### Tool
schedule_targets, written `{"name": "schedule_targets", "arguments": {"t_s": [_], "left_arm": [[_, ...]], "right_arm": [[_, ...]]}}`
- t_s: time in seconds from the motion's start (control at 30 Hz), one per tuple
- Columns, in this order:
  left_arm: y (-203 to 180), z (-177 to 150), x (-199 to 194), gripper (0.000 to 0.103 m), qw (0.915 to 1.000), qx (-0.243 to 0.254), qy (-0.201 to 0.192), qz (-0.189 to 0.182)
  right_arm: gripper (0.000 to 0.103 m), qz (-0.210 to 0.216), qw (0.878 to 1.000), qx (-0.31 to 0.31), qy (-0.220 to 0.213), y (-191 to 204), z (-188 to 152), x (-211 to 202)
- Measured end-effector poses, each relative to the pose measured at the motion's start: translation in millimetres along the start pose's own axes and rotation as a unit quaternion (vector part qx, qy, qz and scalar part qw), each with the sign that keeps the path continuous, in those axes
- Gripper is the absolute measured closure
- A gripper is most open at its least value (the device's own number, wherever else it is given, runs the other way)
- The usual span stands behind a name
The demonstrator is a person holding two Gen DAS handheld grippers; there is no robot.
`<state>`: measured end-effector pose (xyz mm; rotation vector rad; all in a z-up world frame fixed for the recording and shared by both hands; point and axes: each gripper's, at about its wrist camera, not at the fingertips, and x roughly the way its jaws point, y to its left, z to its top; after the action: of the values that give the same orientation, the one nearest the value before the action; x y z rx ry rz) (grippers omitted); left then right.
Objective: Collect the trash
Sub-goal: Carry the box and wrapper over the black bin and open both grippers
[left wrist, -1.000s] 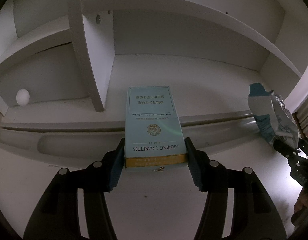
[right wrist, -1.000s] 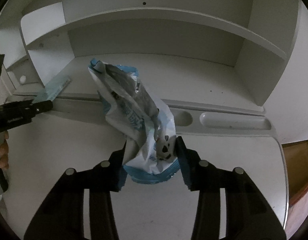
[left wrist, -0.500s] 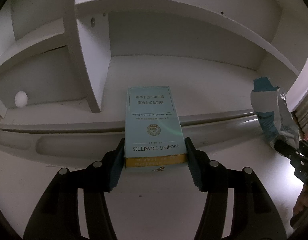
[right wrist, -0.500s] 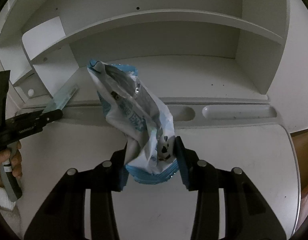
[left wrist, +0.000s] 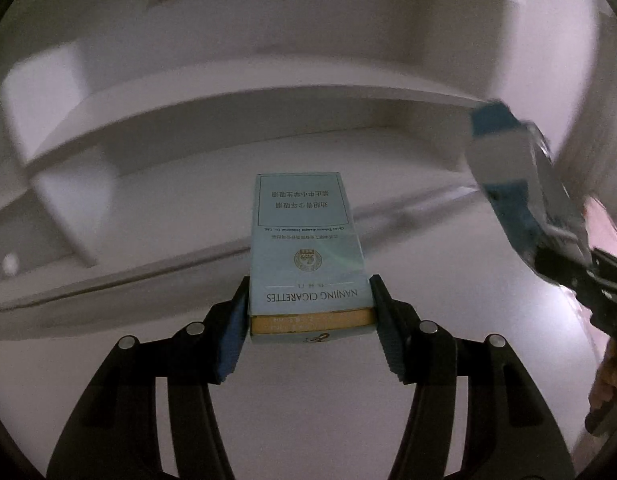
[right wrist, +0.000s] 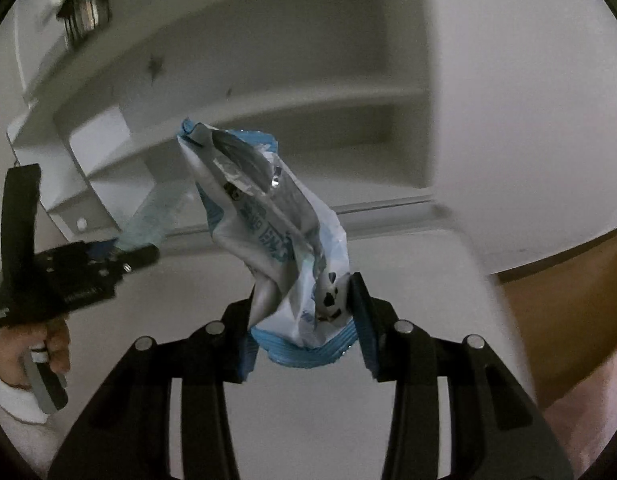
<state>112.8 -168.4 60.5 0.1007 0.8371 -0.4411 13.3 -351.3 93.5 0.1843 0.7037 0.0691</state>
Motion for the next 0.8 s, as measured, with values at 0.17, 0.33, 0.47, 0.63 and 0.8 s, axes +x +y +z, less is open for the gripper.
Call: {"name": "schedule_targets", "arguments": {"t_s": [0.17,0.33,0.47,0.63,0.8], "left_arm": [[-126.4,-0.4,-20.6,0.047,0.9925,0.092,-0.013,-0.079],[-273.4,-29.9,-28.5,0.047,0.9664,0.187,0.014,-0.176],[-371.2,-69.3,-33.7,0.047,0.9377,0.257,0.042,-0.231],[-457.0,-136.1,-9.9,0.047,0.9062,0.315,0.108,-0.26],[-482.5,-211.5,66.9,0.047,0.8872,0.336,0.215,-0.232]], "right_arm": [[0.062,-0.059,0.995,0.068,-0.04,-95.1,-49.0,-98.7],[0.062,-0.142,0.977,0.152,-0.037,-199.8,-132.9,-185.6],[0.062,-0.189,0.958,0.215,-0.009,-267.7,-205.7,-232.8],[0.062,-0.189,0.93,0.312,0.05,-338.9,-295.6,-229.8],[0.062,-0.173,0.9,0.372,0.145,-375.7,-378.8,-166.8]]}}
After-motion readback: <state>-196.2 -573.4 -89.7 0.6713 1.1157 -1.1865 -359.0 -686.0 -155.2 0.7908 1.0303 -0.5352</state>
